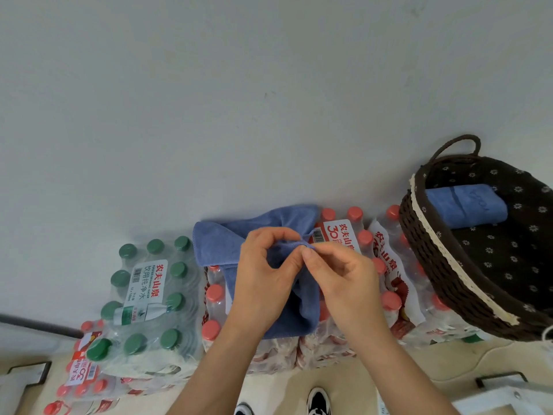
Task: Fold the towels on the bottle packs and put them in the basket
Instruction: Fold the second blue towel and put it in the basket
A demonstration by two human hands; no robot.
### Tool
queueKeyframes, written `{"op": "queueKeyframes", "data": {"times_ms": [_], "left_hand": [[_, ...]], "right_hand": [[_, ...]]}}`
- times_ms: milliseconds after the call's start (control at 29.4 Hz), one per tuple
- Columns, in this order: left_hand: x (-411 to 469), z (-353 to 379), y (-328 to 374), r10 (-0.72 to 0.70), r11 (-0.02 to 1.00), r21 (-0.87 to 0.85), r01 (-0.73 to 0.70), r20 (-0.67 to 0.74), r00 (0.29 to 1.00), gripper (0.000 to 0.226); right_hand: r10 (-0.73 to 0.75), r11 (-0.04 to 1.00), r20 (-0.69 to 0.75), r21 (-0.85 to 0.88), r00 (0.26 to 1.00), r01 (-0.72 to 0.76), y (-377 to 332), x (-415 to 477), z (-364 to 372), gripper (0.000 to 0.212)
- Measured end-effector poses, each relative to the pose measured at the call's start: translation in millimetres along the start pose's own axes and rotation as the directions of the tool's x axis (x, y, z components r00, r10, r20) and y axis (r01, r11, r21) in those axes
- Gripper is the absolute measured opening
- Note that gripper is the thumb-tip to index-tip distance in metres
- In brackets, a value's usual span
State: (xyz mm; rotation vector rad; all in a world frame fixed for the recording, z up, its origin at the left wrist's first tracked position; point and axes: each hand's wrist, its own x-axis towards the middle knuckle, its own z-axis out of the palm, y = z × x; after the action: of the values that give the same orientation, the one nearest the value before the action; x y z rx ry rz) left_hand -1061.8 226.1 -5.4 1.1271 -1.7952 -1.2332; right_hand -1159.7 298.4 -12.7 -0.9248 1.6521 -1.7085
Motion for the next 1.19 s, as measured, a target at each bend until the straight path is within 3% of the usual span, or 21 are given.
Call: {"op": "queueKeyframes", "data": {"times_ms": [68, 204, 340, 477, 579, 749, 885, 953, 1055, 1123, 1191], "left_hand": [[1, 2, 1, 0.064, 0.990, 0.133, -0.054, -0.074, 0.995, 0.028], [0, 3, 0, 0.140, 0.973, 0.205, -0.110, -0.137, 0.981, 0.024], [-2, 1, -2, 0.127, 0.981, 0.162, -0.111, -0.092, 0.988, 0.025], [-2, -6, -1, 0.104, 0.991, 0.088, -0.102, -0.017, 0.994, 0.022], [-6, -14, -2, 0.150, 0.987, 0.059, -0.152, 0.037, 0.988, 0.023], [-20, -12, -35, 0.163, 0.981, 0.112, -0.160, -0.022, 0.986, 0.054], [-32, -14, -79, -0.039, 0.934, 0.349, 0.076, -0.113, 0.993, 0.064], [-38, -25, -89, -0.170, 0.933, 0.294, 0.208, -0.151, 0.974, 0.057], [-38, -52, -92, -0.319, 0.899, 0.238, 0.369, -0.221, 0.922, 0.030], [-32, -75, -86, -0.406, 0.897, 0.067, 0.437, -0.268, 0.874, 0.023], [-26, -97, -71, -0.488, 0.872, -0.214, 0.440, -0.300, 0.820, 0.013]], "right_hand": [[0.076, 0.996, -0.024, 0.046, 0.997, -0.075, 1, 4, 1, 0.009], [0.271, 0.950, 0.020, 0.152, 0.962, -0.271, -2, 10, 1, 0.012], [0.335, 0.921, 0.133, 0.162, 0.933, -0.354, -6, 15, -3, 0.014], [0.421, 0.823, 0.228, 0.311, 0.878, -0.475, -12, 19, -1, 0.013], [0.424, 0.801, 0.221, 0.361, 0.878, -0.478, -16, 22, 1, 0.014], [0.364, 0.795, 0.111, 0.480, 0.925, -0.370, -31, 37, 8, 0.013], [0.269, 0.780, 0.113, 0.557, 0.956, -0.285, -51, 52, 10, 0.022], [0.230, 0.770, 0.099, 0.590, 0.968, -0.243, -64, 61, 5, 0.021], [0.177, 0.799, 0.083, 0.569, 0.981, -0.192, -80, 71, -1, 0.020], [0.137, 0.842, 0.137, 0.505, 0.981, -0.188, -85, 74, -3, 0.023], [0.068, 0.943, 0.154, 0.314, 0.986, -0.114, -87, 77, -6, 0.029]]}}
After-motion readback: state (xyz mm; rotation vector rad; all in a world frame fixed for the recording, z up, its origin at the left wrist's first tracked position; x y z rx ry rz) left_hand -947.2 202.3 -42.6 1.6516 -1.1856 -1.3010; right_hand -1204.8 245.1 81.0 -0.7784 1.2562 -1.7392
